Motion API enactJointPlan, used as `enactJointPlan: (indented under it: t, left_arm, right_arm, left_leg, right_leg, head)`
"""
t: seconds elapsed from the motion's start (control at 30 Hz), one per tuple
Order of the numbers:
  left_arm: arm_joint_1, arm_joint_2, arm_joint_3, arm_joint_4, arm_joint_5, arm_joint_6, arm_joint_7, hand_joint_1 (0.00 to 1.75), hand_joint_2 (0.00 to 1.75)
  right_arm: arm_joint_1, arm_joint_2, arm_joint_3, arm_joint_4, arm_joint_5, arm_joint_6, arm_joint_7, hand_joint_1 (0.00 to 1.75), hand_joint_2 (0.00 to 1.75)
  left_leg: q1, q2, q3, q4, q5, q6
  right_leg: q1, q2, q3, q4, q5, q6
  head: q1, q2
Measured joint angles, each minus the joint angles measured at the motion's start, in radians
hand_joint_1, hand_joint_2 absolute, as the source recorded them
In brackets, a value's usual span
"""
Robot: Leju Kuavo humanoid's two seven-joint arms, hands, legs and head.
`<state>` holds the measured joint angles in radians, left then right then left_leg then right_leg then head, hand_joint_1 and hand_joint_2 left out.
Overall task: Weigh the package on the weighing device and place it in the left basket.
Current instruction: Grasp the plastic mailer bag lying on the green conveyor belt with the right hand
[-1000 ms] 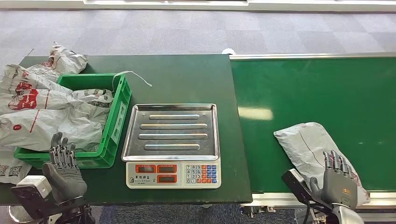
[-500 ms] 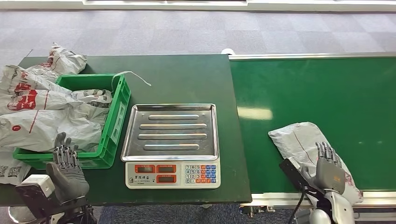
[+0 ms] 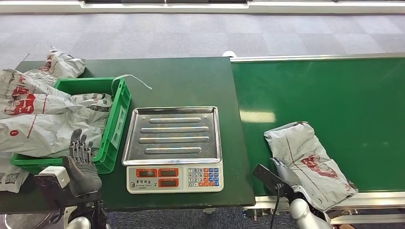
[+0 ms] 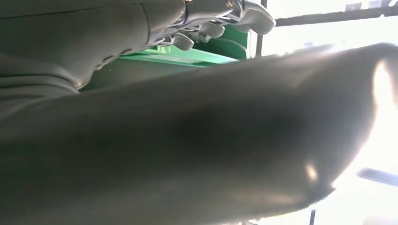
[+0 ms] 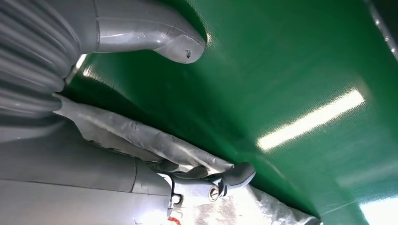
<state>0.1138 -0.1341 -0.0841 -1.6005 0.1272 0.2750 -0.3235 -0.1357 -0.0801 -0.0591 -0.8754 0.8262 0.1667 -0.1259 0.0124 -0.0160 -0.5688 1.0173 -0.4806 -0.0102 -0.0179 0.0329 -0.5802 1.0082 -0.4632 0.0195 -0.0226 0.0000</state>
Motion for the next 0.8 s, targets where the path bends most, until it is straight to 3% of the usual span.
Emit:
enactJointPlan:
  t: [0.6,0.8]
  left_arm:
    - [-0.013,0.005,-0.008,0.021,0.001,0.000,0.000,0.00,0.00]
    - [-0.016,0.006,-0.017,0.025,0.011,0.009,0.008,0.00,0.00]
  right_arm:
    - [-0.062,-0.001,0.055,0.100,-0.003,0.003,0.001,0.00,1.75]
    - [-0.092,-0.006,0.095,0.133,-0.011,-0.015,0.037,0.00,1.75]
  left_leg:
    - [0.001,0.004,0.024,0.000,-0.011,0.004]
    - [0.001,0.003,0.032,0.000,-0.014,0.005]
  right_leg:
    - [0.000,0.003,0.030,-0.004,-0.011,-0.001]
    - [0.000,0.003,0.036,-0.006,-0.013,0.001]
  head:
    - [0.000,0.000]
    - [0.000,0.000]
